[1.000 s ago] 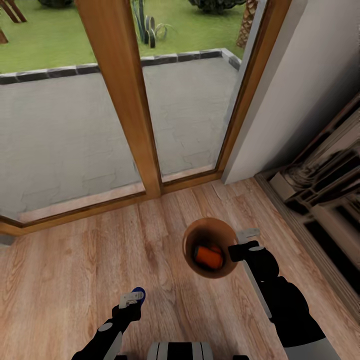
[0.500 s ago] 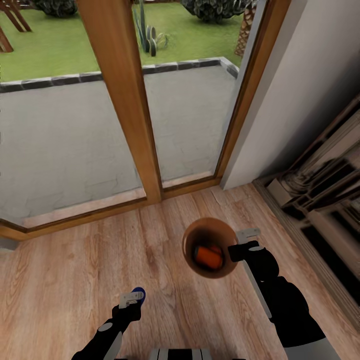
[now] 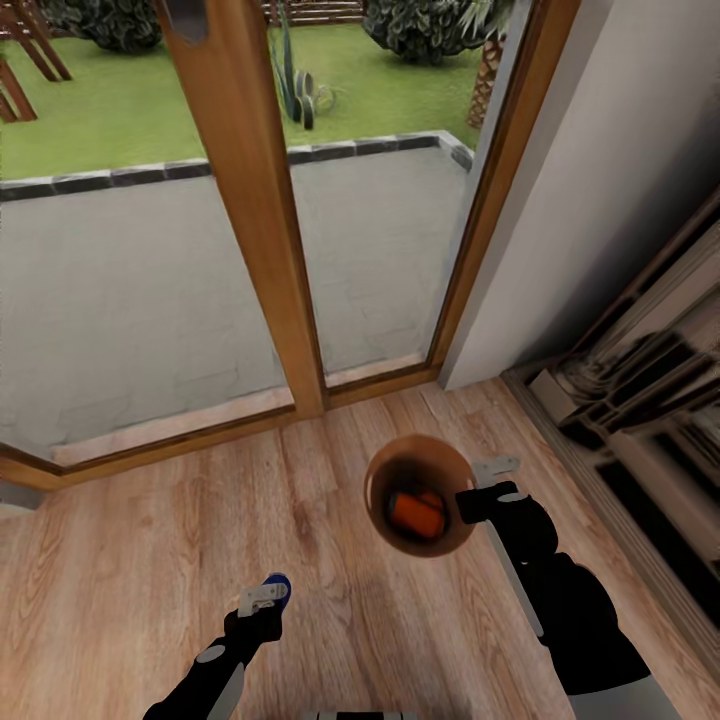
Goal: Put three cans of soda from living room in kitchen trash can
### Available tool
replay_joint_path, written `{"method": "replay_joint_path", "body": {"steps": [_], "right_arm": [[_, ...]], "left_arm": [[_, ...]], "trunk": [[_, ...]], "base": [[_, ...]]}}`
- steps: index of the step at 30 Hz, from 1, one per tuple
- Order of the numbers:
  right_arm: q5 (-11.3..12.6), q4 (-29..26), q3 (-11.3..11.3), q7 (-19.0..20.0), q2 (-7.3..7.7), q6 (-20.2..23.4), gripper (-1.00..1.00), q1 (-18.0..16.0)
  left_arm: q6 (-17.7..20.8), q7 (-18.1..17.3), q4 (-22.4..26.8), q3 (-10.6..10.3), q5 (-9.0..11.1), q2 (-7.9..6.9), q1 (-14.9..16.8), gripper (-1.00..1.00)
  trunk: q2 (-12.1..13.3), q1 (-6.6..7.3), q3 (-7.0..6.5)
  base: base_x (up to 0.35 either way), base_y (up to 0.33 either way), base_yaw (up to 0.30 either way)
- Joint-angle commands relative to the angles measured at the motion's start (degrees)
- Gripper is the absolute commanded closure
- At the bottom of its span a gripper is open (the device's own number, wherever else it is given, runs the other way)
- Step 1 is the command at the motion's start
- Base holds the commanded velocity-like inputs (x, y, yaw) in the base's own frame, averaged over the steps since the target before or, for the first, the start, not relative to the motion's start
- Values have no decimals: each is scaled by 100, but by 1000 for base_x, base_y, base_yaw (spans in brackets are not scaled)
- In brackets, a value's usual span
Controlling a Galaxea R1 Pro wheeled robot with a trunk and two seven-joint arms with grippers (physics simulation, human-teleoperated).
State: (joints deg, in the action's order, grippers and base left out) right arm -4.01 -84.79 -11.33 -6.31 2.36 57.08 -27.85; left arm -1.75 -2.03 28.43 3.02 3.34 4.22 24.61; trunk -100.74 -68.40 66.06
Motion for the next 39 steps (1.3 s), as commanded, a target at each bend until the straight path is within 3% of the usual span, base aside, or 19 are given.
{"method": "replay_joint_path", "body": {"steps": [1, 39], "right_arm": [[40, -2, 0, 15, 0, -4, 100, -1], [40, -2, -1, 15, -4, -4, 100, -1]], "left_arm": [[0, 1, 1, -1, 0, 0, 0, 100], [8, 1, 4, -3, 0, 0, 0, 100]], "trunk": [[42, 23, -29], [1566, 858, -1069]], "base": [[0, 0, 0], [0, 0, 0]]}}
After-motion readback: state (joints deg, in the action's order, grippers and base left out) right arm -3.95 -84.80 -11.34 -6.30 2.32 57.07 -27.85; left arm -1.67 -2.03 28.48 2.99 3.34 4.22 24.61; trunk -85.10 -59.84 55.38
